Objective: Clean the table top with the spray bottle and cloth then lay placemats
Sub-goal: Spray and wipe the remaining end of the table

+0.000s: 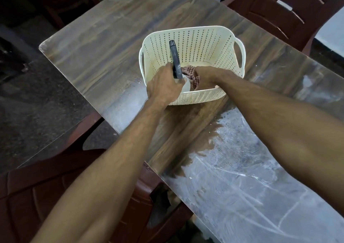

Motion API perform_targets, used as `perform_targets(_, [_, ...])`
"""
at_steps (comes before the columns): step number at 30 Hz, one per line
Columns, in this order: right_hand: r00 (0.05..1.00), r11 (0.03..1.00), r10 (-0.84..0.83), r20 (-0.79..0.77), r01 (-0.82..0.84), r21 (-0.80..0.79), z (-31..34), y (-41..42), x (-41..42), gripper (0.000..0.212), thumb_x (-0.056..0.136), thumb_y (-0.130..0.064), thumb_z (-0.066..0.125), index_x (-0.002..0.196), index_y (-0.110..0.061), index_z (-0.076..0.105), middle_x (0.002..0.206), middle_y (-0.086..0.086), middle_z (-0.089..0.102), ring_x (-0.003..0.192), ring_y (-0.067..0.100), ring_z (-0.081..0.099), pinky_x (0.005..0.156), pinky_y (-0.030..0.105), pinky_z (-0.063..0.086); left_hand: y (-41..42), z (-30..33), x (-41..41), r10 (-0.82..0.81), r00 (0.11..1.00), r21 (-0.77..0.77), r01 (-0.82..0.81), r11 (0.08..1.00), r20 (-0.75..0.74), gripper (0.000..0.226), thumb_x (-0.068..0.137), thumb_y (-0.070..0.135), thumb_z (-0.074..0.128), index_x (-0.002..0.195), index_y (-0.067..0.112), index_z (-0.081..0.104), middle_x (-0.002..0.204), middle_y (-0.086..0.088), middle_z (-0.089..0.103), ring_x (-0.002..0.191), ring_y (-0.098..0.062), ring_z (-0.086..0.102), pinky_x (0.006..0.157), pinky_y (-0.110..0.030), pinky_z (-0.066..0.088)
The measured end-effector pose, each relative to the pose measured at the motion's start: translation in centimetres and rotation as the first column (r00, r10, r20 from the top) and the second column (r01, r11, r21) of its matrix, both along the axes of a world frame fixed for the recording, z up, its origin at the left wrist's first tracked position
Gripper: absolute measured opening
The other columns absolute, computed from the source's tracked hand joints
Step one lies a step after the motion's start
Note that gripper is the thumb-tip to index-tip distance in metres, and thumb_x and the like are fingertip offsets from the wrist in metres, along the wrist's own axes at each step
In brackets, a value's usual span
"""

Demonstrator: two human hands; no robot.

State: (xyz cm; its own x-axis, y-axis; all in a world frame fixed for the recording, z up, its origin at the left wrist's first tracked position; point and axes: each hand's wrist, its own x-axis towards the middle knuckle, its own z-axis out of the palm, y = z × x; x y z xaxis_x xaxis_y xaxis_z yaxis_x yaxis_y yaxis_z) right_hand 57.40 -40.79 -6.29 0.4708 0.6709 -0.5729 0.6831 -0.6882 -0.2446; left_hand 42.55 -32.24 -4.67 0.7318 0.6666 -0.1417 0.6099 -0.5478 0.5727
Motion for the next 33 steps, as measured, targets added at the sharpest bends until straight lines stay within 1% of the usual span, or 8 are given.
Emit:
perform_targets(4, [1.0,1.0,0.01,0.026,-0.01,0.029,-1.5,0.8,-0.2,0.079,0.069,-0.042,0.083,0.135,-0.018,0.046,0.127,0.007,0.061,0.11,0.031,0.057,0.096,0.044,0.05,-0.5,-0.2,0.2,0.066,0.998,0.057,-0.066,0.996,0.014,0.025,0.094,0.043,0.059,0.112,0.026,0.056,0.113,0.004,0.064,0.102,-0.026,0.063,0.072,-0.034,0.036])
perform_targets(9, [0.997,0.995,-0.013,0.081,0.005,0.096,-2.4,1.4,0.1,0.046,0.082,-0.023,0.075,0.123,-0.011,0.058,0.118,0.014,0.064,0.098,0.03,0.058,0.078,0.034,0.047,-0.7,-0.1,0.2,0.073,0.997,0.061,-0.074,0.995,0.014,0.027,0.095,0.043,0.059,0.115,0.026,0.056,0.114,0.004,0.064,0.104,-0.025,0.062,0.073,-0.035,0.036])
perform_targets(15, [0.973,0.926,-0.232,0.024,0.213,0.311,-0.1,0.3,0.9,0.03,0.085,-0.039,0.07,0.099,-0.014,0.062,0.094,0.005,0.064,0.086,0.024,0.059,0.073,0.03,0.045,-1.0,0.3,-0.1,0.038,0.997,0.053,-0.041,0.998,0.062,0.032,0.096,0.041,0.059,0.118,0.019,0.053,0.126,0.002,0.054,0.103,-0.025,0.061,0.074,-0.036,0.036])
perform_targets(18, [0.938,0.852,-0.343,0.045,0.29,0.437,2.4,-0.8,1.8,0.026,0.084,-0.034,0.065,0.098,-0.013,0.067,0.092,0.006,0.067,0.088,0.027,0.063,0.071,0.029,0.044,-0.5,0.4,-0.1,0.01,0.974,0.005,-0.011,1.0,0.226,0.037,0.098,0.035,0.057,0.12,0.007,0.048,0.135,-0.006,0.042,0.103,-0.021,0.053,0.079,-0.038,0.044])
perform_targets(20, [0.91,0.793,-0.409,0.058,0.323,0.517,4.5,-1.6,2.1,0.024,0.083,-0.03,0.06,0.097,-0.013,0.069,0.089,0.004,0.067,0.086,0.024,0.063,0.07,0.028,0.042,-0.3,1.2,-0.3,-0.015,0.926,-0.053,0.038,0.998,0.377,0.035,0.097,0.024,0.059,0.118,-0.002,0.048,0.134,-0.017,0.041,0.099,-0.008,0.04,0.093,-0.024,0.041])
perform_targets(23, [0.863,0.646,-0.5,-0.07,0.425,0.634,7.7,-2.6,2.2,0.024,0.084,-0.03,0.061,0.095,-0.011,0.072,0.088,0.004,0.072,0.08,0.018,0.065,0.071,0.034,0.051,-0.3,2.9,-0.8,-0.033,0.876,-0.035,0.057,0.998,0.482,0.036,0.095,0.018,0.061,0.12,-0.004,0.049,0.135,-0.02,0.039,0.109,-0.005,0.034,0.091,0.003,0.023])
perform_targets(28, [0.801,0.386,-0.539,-0.261,0.51,0.769,12.6,-5.2,0.8,0.015,0.085,-0.027,0.058,0.073,-0.018,0.061,0.07,-0.007,0.059,0.063,0.006,0.051,0.061,0.028,0.042,-1.5,6.2,-1.5,0.016,0.767,0.011,-0.031,0.999,0.642,0.05,0.092,0.041,0.06,0.117,-0.001,0.053,0.132,-0.018,0.031,0.105,-0.011,0.05,0.091,-0.022,0.047])
perform_targets(33, [0.683,0.156,-0.533,-0.499,0.659,0.735,15.8,-9.8,-1.7,0.031,0.093,-0.019,0.052,0.062,-0.022,0.048,0.05,-0.013,0.045,0.038,-0.003,0.037,0.045,0.017,0.032,-4.5,8.9,-3.0,0.018,0.724,0.047,-0.07,0.996,0.689,0.051,0.095,0.047,0.054,0.118,0.001,0.049,0.137,-0.019,0.037,0.111,-0.015,0.052,0.094,-0.021,0.045])
